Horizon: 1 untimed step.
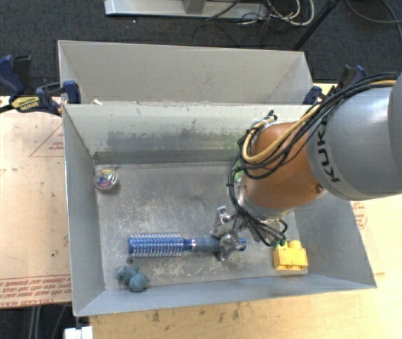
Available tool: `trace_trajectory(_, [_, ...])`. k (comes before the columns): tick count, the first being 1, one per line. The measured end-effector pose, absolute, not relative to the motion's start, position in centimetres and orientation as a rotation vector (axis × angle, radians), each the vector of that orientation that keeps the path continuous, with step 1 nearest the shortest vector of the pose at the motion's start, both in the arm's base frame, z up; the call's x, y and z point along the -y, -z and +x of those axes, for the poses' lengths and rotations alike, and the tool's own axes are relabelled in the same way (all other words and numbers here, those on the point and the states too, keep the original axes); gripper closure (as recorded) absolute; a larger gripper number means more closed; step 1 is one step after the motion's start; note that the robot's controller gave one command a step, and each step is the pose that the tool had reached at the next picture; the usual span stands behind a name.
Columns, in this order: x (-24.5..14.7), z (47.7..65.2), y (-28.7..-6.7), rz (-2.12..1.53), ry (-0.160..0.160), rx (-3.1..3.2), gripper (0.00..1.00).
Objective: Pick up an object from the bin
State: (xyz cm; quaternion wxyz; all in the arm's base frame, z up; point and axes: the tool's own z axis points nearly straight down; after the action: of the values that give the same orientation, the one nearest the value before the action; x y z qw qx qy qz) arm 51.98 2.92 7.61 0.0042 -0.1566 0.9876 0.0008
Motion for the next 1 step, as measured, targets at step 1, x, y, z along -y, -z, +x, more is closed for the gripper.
trace_trajectory(1, [-2.45, 51.22, -19.44, -0.495, 0.001, -3.094, 1.0])
